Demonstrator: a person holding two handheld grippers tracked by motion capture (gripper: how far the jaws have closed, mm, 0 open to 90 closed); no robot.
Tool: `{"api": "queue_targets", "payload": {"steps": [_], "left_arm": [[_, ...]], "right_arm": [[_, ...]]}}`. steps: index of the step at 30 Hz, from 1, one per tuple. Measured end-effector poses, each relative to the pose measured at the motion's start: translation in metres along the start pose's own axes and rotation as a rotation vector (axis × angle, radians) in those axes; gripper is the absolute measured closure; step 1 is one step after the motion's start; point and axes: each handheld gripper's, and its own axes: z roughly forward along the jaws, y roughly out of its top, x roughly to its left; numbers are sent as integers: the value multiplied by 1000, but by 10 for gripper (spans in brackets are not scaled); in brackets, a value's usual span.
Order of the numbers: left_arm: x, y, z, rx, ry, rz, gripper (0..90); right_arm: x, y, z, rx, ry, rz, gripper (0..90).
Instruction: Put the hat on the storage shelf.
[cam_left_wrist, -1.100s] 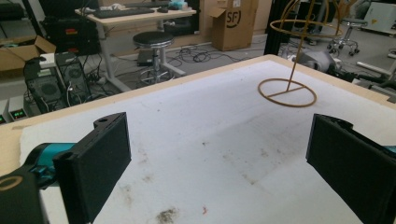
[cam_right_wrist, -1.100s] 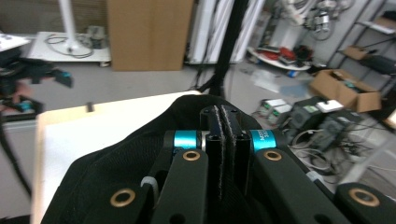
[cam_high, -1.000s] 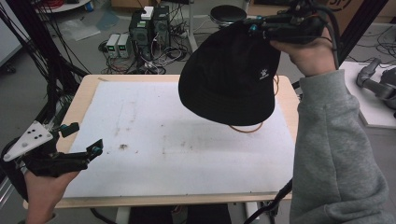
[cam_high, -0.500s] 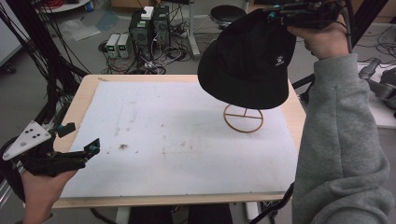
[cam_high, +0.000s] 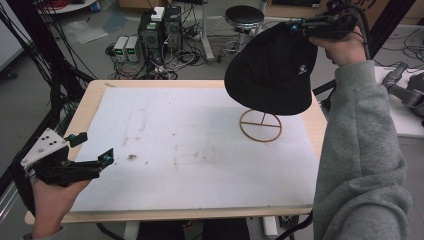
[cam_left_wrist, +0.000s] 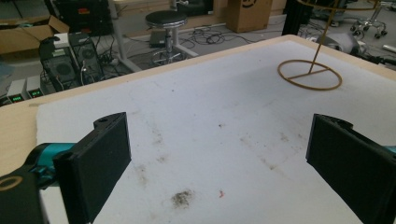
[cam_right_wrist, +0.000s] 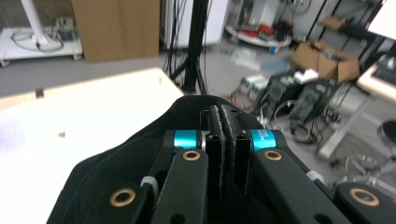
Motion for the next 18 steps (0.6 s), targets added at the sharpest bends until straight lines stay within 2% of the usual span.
{"api": "queue_targets", "payload": {"steps": [1, 2, 5, 6, 7, 11, 13, 18], "left_arm": [[0, 0, 1, 0, -1, -1, 68], [-1, -1, 1, 1, -1, -3, 68], [-1, -2, 1, 6, -2, 0, 68], [-1, -2, 2, 8, 1, -1, 68], [-1, -2, 2, 7, 1, -2, 68], [-1, -3, 5, 14, -2, -4, 68], [-1, -3, 7, 23, -3, 0, 68], [-1, -4, 8, 30, 0, -1, 68]], "right_arm": [[-4, -10, 4, 12, 2, 12, 893], [-4, -10, 4, 12, 2, 12, 893], [-10, -26, 8, 18, 11, 40, 893], [-14, -36, 10, 16, 7, 60, 892], [-14, -36, 10, 16, 7, 60, 892], [-17, -56, 16, 19, 26, 105, 892], [-19, -70, 24, 38, 45, 126, 892], [-21, -86, 33, 34, 65, 145, 892]]}}
